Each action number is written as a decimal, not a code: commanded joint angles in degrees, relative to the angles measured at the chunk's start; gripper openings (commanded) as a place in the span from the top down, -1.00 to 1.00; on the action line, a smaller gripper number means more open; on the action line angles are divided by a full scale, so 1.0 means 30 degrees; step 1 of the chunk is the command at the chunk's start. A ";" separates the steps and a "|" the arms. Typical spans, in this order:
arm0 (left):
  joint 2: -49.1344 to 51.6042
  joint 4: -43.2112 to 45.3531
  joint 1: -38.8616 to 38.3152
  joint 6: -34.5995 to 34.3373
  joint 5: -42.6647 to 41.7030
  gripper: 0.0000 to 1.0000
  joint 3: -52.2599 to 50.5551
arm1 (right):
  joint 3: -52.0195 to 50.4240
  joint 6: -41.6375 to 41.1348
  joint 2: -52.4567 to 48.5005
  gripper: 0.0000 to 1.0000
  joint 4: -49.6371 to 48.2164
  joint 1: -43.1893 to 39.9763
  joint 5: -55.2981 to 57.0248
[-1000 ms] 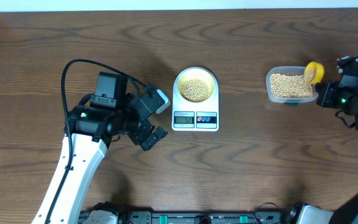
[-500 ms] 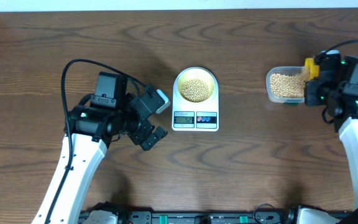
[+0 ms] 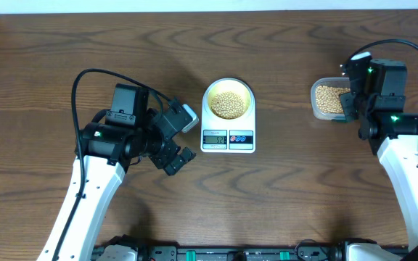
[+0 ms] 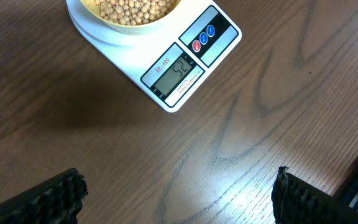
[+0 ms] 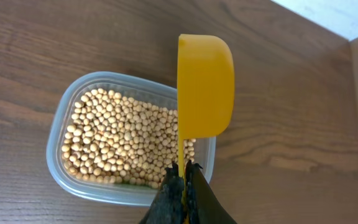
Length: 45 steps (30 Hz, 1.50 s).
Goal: Scoop item into bowl and weigh 50g on scale
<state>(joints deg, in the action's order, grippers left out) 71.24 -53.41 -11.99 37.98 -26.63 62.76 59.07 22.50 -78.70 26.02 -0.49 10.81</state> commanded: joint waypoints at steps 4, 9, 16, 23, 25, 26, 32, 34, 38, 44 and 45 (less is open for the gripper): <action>-0.0058 -0.0036 0.0102 0.0321 -0.0029 -0.96 0.0350 | 0.0022 0.0656 0.0015 0.98 -0.0998 0.1326 -0.5982; -0.0058 -0.0036 0.0102 0.0321 -0.0029 -0.96 0.0350 | 0.0022 -0.1625 -0.0036 0.98 -0.3242 0.2674 -1.3005; -0.0058 -0.0036 0.0102 0.0321 -0.0029 -0.96 0.0350 | 0.0022 -0.2127 -0.1217 0.98 -0.3504 0.5013 -1.3748; -0.0058 -0.0036 0.0102 0.0321 -0.0029 -0.96 0.0350 | 0.0022 -0.2055 -0.2914 0.98 -0.3993 0.6579 -1.3741; -0.0058 -0.0036 0.0102 0.0321 -0.0029 -0.96 0.0350 | 0.0022 -0.1829 -0.3184 0.98 -0.4218 0.6841 -1.3726; -0.0058 -0.0036 0.0102 0.0321 -0.0029 -0.96 0.0350 | 0.0022 -0.1406 -0.3315 0.98 -0.4248 0.6958 -1.3704; -0.0058 -0.0036 0.0102 0.0321 -0.0029 -0.96 0.0350 | 0.0022 0.0029 -0.4299 0.98 -0.4211 0.7351 -1.2437; -0.0058 -0.0036 0.0102 0.0321 -0.0029 -0.96 0.0350 | 0.0022 0.0801 -0.4903 0.98 -0.4240 0.7453 -1.1723; -0.0058 -0.0036 0.0102 0.0321 -0.0029 -0.96 0.0350 | 0.0022 0.1275 -0.5632 0.98 -0.4605 0.7482 -1.1038; -0.0058 -0.0036 0.0102 0.0321 -0.0029 -0.96 0.0350 | 0.0022 0.1610 -0.6142 0.98 -0.5209 0.7774 -1.0564; -0.0058 -0.0036 0.0102 0.0321 -0.0029 -0.96 0.0350 | 0.0022 0.1610 -0.6142 0.98 -0.5231 0.7832 -1.0564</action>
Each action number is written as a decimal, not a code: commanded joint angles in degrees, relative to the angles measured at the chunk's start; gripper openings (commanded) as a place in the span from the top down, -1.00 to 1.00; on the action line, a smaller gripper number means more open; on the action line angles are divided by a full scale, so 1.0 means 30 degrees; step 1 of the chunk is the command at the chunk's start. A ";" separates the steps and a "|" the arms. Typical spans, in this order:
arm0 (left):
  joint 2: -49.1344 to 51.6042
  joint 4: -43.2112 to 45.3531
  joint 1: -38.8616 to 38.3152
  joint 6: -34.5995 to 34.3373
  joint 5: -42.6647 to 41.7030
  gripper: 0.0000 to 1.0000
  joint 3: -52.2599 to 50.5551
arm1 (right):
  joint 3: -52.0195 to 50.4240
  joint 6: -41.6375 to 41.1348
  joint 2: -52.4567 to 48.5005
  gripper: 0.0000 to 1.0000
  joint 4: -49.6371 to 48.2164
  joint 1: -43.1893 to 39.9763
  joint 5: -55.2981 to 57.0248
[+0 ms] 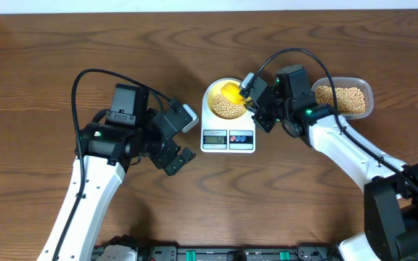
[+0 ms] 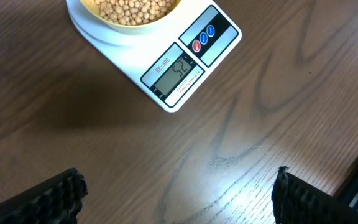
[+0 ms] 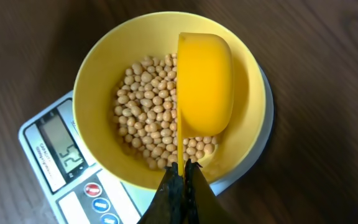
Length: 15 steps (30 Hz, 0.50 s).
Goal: Scoop item into bowl and weigh 50g on scale
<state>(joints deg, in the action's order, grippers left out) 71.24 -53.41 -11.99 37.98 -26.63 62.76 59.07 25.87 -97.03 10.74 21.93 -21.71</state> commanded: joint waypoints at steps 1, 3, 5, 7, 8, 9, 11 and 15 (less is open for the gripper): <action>-0.0058 -0.0036 0.0102 0.0321 -0.0029 -0.96 0.0350 | 0.0022 0.0488 -0.0029 0.98 -0.0153 0.0401 0.0277; -0.0058 -0.0036 0.0102 0.0321 -0.0029 -0.96 0.0350 | 0.0022 0.0488 -0.0029 0.98 -0.0138 0.0576 0.0277; -0.0058 -0.0036 0.0102 0.0321 -0.0029 -0.96 0.0350 | 0.0022 0.0488 -0.0029 0.98 -0.0058 0.0729 0.0270; -0.0058 -0.0036 0.0102 0.0321 -0.0022 -0.96 0.0350 | 0.0022 0.0481 -0.0029 0.98 0.0153 0.0918 0.0262; -0.0058 -0.0036 0.0102 0.0321 -0.0029 -0.96 0.0350 | 0.0022 0.0481 -0.0029 0.98 0.0284 0.0991 0.0255; -0.0058 -0.0036 0.0102 0.0321 -0.0029 -0.96 0.0350 | 0.0022 0.0474 -0.0029 0.98 0.0379 0.1049 0.0189; -0.0058 -0.0036 0.0102 0.0321 -0.0029 -0.96 0.0350 | 0.0022 0.0437 -0.0029 0.98 0.0605 0.1166 0.0029; -0.0058 -0.0036 0.0102 0.0321 -0.0029 -0.96 0.0350 | 0.0029 -0.0408 -0.0029 0.98 0.0612 0.1224 -0.0328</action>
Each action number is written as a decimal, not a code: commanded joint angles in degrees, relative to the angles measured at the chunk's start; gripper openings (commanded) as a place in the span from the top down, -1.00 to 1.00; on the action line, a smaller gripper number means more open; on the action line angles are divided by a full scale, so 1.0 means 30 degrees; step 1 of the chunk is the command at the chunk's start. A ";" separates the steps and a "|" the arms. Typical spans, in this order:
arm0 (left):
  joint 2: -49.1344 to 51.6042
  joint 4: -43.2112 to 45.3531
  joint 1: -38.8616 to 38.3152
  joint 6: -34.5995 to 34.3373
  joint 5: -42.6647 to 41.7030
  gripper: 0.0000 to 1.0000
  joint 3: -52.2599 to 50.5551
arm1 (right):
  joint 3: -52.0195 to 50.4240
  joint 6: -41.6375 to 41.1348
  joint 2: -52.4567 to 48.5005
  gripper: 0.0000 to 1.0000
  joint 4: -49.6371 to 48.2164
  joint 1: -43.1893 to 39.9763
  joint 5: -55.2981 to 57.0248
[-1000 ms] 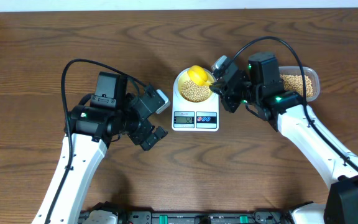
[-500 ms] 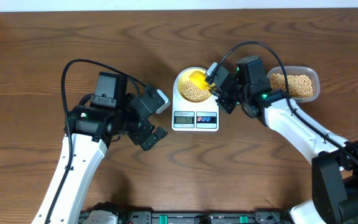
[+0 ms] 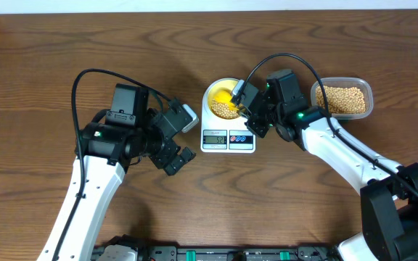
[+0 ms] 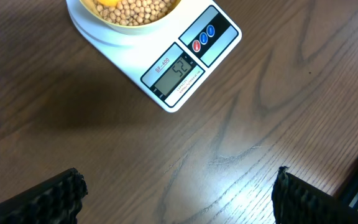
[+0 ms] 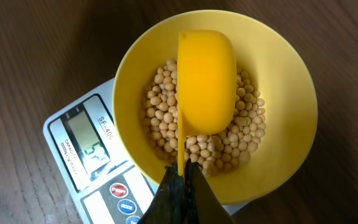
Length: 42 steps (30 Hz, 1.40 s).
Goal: Scoop item into bowl and weigh 50g on scale
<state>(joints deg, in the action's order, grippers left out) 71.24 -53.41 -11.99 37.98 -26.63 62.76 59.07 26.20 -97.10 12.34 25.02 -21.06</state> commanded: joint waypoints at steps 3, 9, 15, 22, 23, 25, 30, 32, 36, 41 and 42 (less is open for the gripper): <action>-0.0058 -0.0036 0.0102 0.0321 -0.0029 -0.96 0.0350 | 0.0080 -0.1348 0.0007 0.98 0.0080 0.0080 -0.1209; -0.0058 -0.0036 0.0102 0.0321 -0.0029 -0.96 0.0350 | 0.0386 -0.3024 0.0007 0.98 0.0095 -0.0335 -0.3555; -0.0058 -0.0036 0.0102 0.0321 -0.0029 -0.96 0.0350 | 0.0685 -0.4036 0.0007 0.98 0.0087 -0.0947 -0.4350; -0.0058 -0.0036 0.0102 0.0321 -0.0029 -0.96 0.0350 | 0.0707 -0.5435 0.0007 0.98 0.0102 -0.2098 -0.6433; -0.0058 -0.0036 0.0102 0.0321 -0.0029 -0.96 0.0350 | 0.0707 -0.5537 0.0007 0.98 0.0102 -0.2251 -0.6783; -0.0058 -0.0036 0.0102 0.0321 -0.0029 -0.96 0.0350 | 0.0707 -0.5785 0.0007 0.98 0.0087 -0.2725 -0.8051; -0.0058 -0.0036 0.0102 0.0321 -0.0029 -0.96 0.0350 | 0.0707 -0.5850 0.0007 0.98 0.0240 -0.3184 -0.8036; -0.0058 -0.0036 0.0102 0.0321 -0.0029 -0.96 0.0350 | 0.0707 -0.5617 0.0000 0.98 0.0240 -0.3053 -0.6397; -0.0058 -0.0036 0.0102 0.0321 -0.0029 -0.96 0.0350 | 0.0707 -0.4911 0.0000 0.98 0.0160 -0.2718 -0.4568; -0.0058 -0.0036 0.0102 0.0321 -0.0029 -0.96 0.0350 | 0.0707 -0.4109 0.0000 0.98 0.0095 -0.2200 -0.2703; -0.0058 -0.0036 0.0102 0.0321 -0.0029 -0.96 0.0350 | 0.0707 -0.4051 0.0000 0.98 0.0051 -0.2098 -0.2295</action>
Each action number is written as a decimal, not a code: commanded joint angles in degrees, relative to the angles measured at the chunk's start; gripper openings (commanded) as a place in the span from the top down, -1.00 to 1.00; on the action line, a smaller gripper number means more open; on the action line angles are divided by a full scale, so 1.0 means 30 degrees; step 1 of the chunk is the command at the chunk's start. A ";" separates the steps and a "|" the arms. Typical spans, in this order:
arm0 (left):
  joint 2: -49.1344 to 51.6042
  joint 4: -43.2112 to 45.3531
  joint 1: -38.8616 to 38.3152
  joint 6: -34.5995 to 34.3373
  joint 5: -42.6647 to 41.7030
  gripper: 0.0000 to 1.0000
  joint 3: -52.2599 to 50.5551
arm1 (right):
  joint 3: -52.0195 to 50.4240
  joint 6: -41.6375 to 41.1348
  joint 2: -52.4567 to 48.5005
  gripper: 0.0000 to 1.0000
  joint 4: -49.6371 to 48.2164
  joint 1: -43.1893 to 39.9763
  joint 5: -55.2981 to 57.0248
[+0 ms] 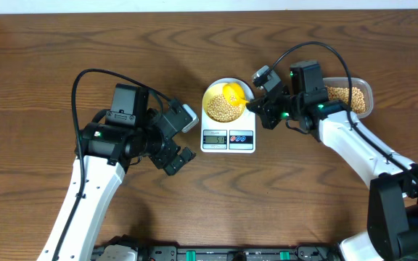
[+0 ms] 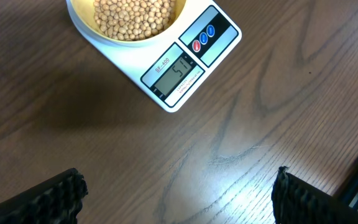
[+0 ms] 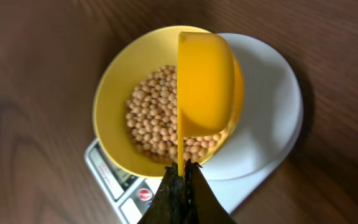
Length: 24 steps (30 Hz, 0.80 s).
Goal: Scoop item into bowl and weigh 50g on scale
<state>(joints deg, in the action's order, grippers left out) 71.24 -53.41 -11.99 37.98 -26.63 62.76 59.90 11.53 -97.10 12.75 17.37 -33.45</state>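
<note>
A yellow bowl (image 1: 218,106) of soybeans sits on the white scale (image 1: 228,138); in the left wrist view the scale's display (image 2: 179,70) reads 51. My right gripper (image 3: 182,171) is shut on the handle of a yellow scoop (image 3: 205,81), held above the bowl's right rim. In the overhead view the scoop (image 1: 232,93) hangs over the bowl's upper right. My left gripper (image 2: 179,193) is open over bare table, below and left of the scale, holding nothing.
A clear plastic tub (image 1: 354,99) of soybeans stands at the back right, partly behind the right arm. The left arm (image 1: 133,134) rests just left of the scale. Wood table all around.
The scoop has moved from the middle of the bowl to above its right rim. The scale reading went from 52 to 51. The left arm has not moved.
The right gripper first held the scoop over the bean tub while the scale read 52. Then the scoop was over the bowl, then down among the beans. Now it is raised at the bowl's right rim and the display reads 51.
</note>
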 commanded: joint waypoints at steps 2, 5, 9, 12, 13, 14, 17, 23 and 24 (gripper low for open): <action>-0.0058 -0.0036 0.0102 0.0321 -0.0029 -0.96 0.0350 | 0.0430 0.0838 0.0000 0.98 -0.0284 0.0634 0.2608; -0.0058 -0.0036 0.0102 0.0321 -0.0029 -0.96 0.0350 | 0.0430 0.0823 0.0000 0.98 -0.0743 0.0750 0.3024; -0.0058 -0.0036 0.0102 0.0321 -0.0029 -0.96 0.0350 | 0.0430 0.0816 0.0000 0.98 -0.1122 0.0750 0.3759; -0.0058 -0.0036 0.0102 0.0321 -0.0029 -0.96 0.0350 | 0.0430 0.0816 0.0000 0.98 -0.1122 0.0743 0.4051; -0.0058 -0.0036 0.0102 0.0321 -0.0029 -0.96 0.0350 | 0.0430 0.0816 0.0000 0.98 -0.1115 0.0743 0.4044; -0.0058 -0.0036 0.0102 0.0321 -0.0029 -0.96 0.0350 | 0.0430 0.0816 0.0000 0.98 -0.1100 0.0743 0.4044; -0.0058 -0.0036 0.0102 0.0321 -0.0029 -0.96 0.0350 | 0.0430 0.0816 0.0007 0.98 -0.1042 0.0750 0.4014; -0.0058 -0.0036 0.0102 0.0321 -0.0029 -0.96 0.0350 | 0.0874 0.1093 0.0007 0.98 -0.0947 0.0991 0.3942; -0.0058 -0.0036 0.0102 0.0321 -0.0029 -0.96 0.0350 | 0.1056 0.1472 0.0007 0.98 -0.0772 0.1100 0.3912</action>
<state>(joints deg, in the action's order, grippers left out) 71.24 -53.41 -11.99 37.98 -26.63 62.76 60.25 13.50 -97.10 9.82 19.59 -21.98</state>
